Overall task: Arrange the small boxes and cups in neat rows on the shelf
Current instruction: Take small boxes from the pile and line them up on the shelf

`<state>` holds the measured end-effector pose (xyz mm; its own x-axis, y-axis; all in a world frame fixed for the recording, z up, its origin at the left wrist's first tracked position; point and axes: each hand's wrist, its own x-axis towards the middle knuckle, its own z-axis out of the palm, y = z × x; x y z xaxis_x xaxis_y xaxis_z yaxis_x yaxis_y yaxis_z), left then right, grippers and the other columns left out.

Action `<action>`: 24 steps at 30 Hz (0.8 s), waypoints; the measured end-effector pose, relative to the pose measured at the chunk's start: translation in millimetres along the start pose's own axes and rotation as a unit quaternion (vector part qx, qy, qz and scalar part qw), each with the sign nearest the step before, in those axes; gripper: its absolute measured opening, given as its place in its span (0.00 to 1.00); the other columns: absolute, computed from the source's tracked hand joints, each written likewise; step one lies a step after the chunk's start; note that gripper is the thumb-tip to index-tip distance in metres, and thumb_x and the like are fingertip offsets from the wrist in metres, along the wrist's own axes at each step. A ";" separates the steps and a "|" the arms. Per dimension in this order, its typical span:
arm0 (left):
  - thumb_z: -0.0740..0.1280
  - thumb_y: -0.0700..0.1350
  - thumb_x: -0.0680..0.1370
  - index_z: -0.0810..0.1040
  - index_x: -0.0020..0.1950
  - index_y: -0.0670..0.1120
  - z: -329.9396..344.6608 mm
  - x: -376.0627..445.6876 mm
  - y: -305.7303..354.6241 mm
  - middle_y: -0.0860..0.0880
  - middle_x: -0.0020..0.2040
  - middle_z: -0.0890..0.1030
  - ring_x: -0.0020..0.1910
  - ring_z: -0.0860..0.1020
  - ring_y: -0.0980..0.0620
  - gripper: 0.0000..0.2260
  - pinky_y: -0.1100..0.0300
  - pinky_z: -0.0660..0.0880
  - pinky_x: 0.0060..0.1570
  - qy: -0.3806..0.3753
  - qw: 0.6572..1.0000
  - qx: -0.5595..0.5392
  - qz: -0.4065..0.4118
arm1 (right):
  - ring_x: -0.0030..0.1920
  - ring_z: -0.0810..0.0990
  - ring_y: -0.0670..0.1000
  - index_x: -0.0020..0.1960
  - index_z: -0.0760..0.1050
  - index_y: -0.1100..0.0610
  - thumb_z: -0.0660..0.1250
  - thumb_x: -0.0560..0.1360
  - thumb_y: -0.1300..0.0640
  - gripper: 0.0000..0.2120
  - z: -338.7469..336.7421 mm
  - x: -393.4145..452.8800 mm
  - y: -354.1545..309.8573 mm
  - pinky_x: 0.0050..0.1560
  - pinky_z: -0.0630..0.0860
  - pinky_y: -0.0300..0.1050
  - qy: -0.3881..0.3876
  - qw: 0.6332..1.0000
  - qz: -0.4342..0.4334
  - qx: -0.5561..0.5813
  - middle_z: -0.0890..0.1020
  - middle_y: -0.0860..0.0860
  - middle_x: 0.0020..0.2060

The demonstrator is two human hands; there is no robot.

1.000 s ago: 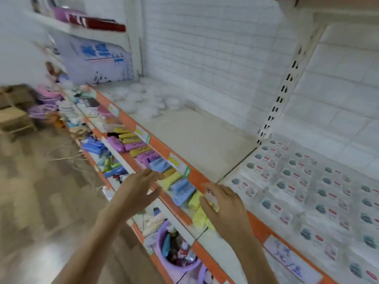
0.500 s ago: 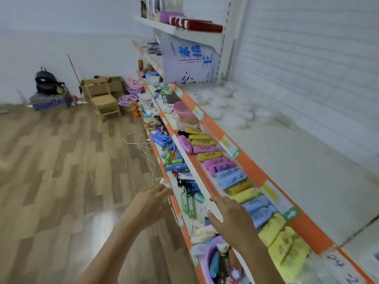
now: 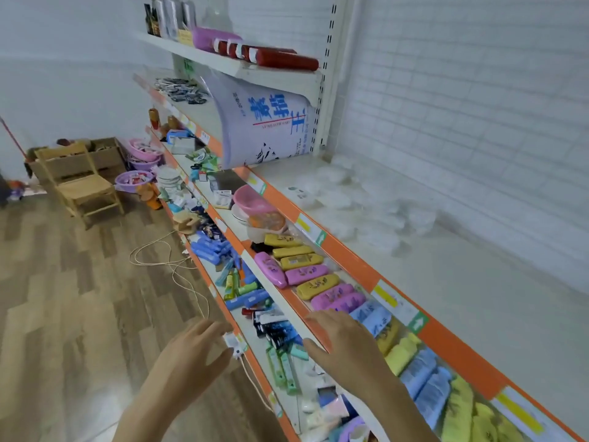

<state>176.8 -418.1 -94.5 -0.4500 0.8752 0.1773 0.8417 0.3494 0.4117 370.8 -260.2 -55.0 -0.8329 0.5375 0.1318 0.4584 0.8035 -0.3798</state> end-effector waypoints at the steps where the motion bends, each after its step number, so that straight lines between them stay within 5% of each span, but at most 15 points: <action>1: 0.67 0.50 0.74 0.76 0.59 0.53 0.5 13.5 -3.3 0.57 0.54 0.77 0.52 0.76 0.56 0.14 0.67 0.66 0.43 -0.003 1.000 -0.006 0.012 | 0.62 0.68 0.43 0.67 0.66 0.46 0.59 0.77 0.46 0.18 -5.2 8.5 2.1 0.60 0.64 0.36 0.015 1.000 0.004 0.002 0.72 0.40 0.61; 7: 0.65 0.52 0.76 0.73 0.62 0.55 0.7 130.8 -1.8 0.60 0.58 0.74 0.52 0.72 0.64 0.14 0.75 0.65 0.44 -0.026 0.991 -0.034 0.123 | 0.57 0.72 0.42 0.60 0.73 0.45 0.53 0.70 0.38 0.24 -45.2 75.6 46.3 0.56 0.68 0.37 0.113 0.992 0.048 -0.025 0.77 0.40 0.55; 13: 0.62 0.54 0.76 0.72 0.63 0.54 -9.1 283.0 32.2 0.59 0.58 0.73 0.55 0.73 0.59 0.16 0.69 0.68 0.49 -0.013 0.965 -0.050 0.257 | 0.58 0.71 0.42 0.60 0.73 0.47 0.64 0.74 0.46 0.15 -106.5 138.9 117.6 0.54 0.66 0.36 0.215 0.966 0.115 -0.088 0.75 0.40 0.57; 17: 0.53 0.62 0.72 0.73 0.61 0.52 -4.0 379.0 72.4 0.57 0.55 0.75 0.55 0.74 0.57 0.24 0.68 0.67 0.50 -0.025 0.930 -0.039 0.365 | 0.61 0.68 0.46 0.64 0.70 0.49 0.64 0.75 0.50 0.17 -136.2 166.8 168.6 0.55 0.63 0.37 0.223 0.952 0.189 -0.091 0.73 0.43 0.60; 20: 0.63 0.57 0.75 0.70 0.64 0.52 13.2 430.3 107.0 0.56 0.56 0.72 0.56 0.71 0.59 0.19 0.66 0.68 0.55 -0.088 0.905 -0.083 0.408 | 0.63 0.66 0.49 0.65 0.69 0.51 0.66 0.75 0.51 0.20 -146.2 179.7 202.6 0.59 0.64 0.40 0.215 0.943 0.233 -0.099 0.71 0.46 0.62; 24: 0.71 0.53 0.71 0.64 0.69 0.54 42.1 473.6 154.4 0.55 0.65 0.63 0.63 0.63 0.59 0.28 0.62 0.64 0.63 -0.222 0.860 -0.104 0.447 | 0.71 0.55 0.49 0.71 0.59 0.47 0.70 0.70 0.47 0.33 -151.0 191.9 234.7 0.69 0.59 0.51 0.133 0.940 0.311 -0.051 0.60 0.45 0.71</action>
<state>106.1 64.4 15.5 0.5470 0.8205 0.1662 0.6996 -0.5571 0.4474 365.3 70.2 19.5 -0.2934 0.9453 0.1425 0.8694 0.3258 -0.3714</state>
